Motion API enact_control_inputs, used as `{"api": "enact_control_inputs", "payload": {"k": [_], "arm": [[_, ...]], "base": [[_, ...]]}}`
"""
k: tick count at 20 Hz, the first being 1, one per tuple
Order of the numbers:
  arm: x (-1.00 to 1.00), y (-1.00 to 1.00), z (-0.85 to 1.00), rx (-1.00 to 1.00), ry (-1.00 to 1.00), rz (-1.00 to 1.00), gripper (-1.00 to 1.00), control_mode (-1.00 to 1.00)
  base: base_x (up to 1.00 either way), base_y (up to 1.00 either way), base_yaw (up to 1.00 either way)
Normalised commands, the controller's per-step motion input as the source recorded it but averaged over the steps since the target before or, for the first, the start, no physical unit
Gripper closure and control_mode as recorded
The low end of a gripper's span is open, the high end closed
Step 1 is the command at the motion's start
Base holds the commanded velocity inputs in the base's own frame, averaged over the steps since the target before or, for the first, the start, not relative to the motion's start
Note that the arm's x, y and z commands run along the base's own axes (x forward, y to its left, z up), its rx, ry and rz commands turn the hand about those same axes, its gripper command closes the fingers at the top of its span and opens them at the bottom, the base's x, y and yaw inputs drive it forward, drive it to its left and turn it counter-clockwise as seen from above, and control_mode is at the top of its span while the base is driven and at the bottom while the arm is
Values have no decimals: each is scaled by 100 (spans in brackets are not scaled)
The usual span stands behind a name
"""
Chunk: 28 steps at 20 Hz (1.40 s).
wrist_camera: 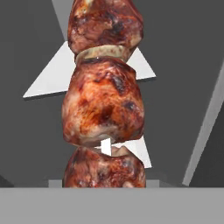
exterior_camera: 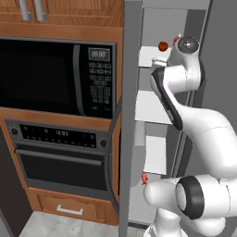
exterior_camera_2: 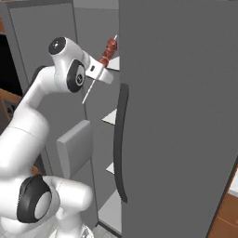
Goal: Store the kebab skewer in the freezer for long-term storage. Close the freezer door after placing the cooked food.
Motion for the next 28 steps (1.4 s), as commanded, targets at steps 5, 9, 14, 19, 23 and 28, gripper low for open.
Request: {"api": "enact_control_inputs", "payload": {"k": [5, 9, 14, 19, 23, 28], "arm": [[40, -3, 2, 0, 0, 0, 100, -100], [53, 0, 1, 0, 11, 0, 100, -100], [52, -18, 8, 0, 13, 0, 100, -100], [54, -17, 8, 0, 7, 0, 100, -100], [48, -1, 0, 0, 2, 0, 100, -100], [40, -4, 0, 0, 0, 1, 100, -100]], "base": [[0, 0, 0], [0, 0, 0], [0, 0, 0], [0, 0, 0], [0, 0, 0], [0, 0, 0]]}}
